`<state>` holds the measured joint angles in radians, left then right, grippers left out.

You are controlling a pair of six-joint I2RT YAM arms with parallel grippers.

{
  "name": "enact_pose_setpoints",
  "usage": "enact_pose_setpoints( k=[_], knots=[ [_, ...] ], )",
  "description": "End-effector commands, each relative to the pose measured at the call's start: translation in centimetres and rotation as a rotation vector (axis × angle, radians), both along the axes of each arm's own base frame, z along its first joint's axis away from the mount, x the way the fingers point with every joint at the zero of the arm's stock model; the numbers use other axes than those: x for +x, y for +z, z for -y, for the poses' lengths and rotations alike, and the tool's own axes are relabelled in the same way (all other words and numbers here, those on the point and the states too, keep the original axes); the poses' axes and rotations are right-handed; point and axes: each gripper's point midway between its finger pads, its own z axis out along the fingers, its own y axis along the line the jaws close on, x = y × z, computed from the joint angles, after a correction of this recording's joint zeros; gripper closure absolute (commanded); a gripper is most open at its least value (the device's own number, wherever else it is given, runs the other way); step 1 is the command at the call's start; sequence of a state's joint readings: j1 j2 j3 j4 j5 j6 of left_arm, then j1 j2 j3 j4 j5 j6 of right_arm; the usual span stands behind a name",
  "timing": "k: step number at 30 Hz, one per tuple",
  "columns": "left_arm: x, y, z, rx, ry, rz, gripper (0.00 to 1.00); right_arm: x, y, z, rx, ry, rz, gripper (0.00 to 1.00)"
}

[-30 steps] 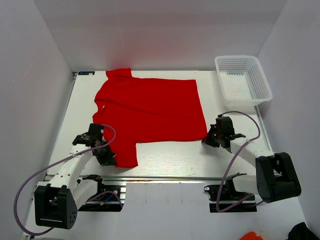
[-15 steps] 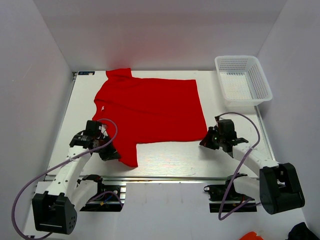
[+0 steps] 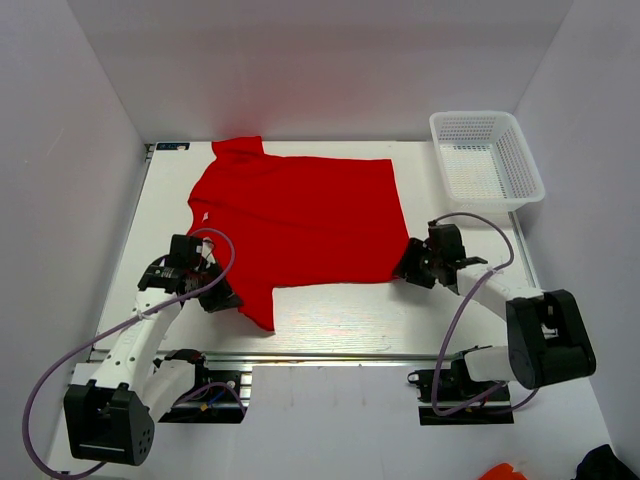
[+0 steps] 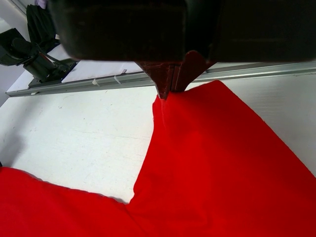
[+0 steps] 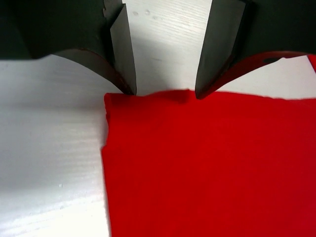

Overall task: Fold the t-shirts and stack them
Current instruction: Grap the side of the flattened tshirt closest away from the robot with both arms

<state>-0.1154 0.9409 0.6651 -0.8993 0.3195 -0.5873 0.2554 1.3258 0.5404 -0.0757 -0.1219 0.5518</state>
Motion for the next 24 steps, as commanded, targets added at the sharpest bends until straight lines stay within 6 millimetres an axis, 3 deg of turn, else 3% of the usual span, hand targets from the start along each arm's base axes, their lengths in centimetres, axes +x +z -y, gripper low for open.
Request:
enact_pose_setpoints(
  k=[1,4,6,8,11,21,24],
  knots=[
    [0.5,0.3,0.2,-0.007,-0.015,0.036,1.0,1.5,-0.3,0.2,0.002,-0.08,-0.012,0.42],
    [0.5,0.5,0.2,-0.007,-0.015,0.035,1.0,2.2,-0.2,0.2,0.012,-0.106,0.0,0.53],
    [0.8,0.9,0.1,-0.001,-0.011,0.055,1.0,2.4,0.0,0.2,0.01,-0.107,0.012,0.76],
    [1.3,1.6,0.6,-0.026,-0.022,0.082,1.0,2.5,0.3,0.1,0.011,-0.102,0.021,0.91],
    [2.5,2.5,1.1,-0.053,-0.035,0.131,1.0,2.5,0.6,-0.1,0.011,-0.075,0.027,1.0],
    [8.8,8.0,2.0,-0.086,-0.044,0.394,1.0,3.5,2.2,-1.6,0.042,0.038,0.082,1.0],
    [10.5,8.5,1.4,-0.081,-0.007,0.44,1.0,4.4,3.3,-1.7,0.042,0.049,0.117,1.0]
  ],
)
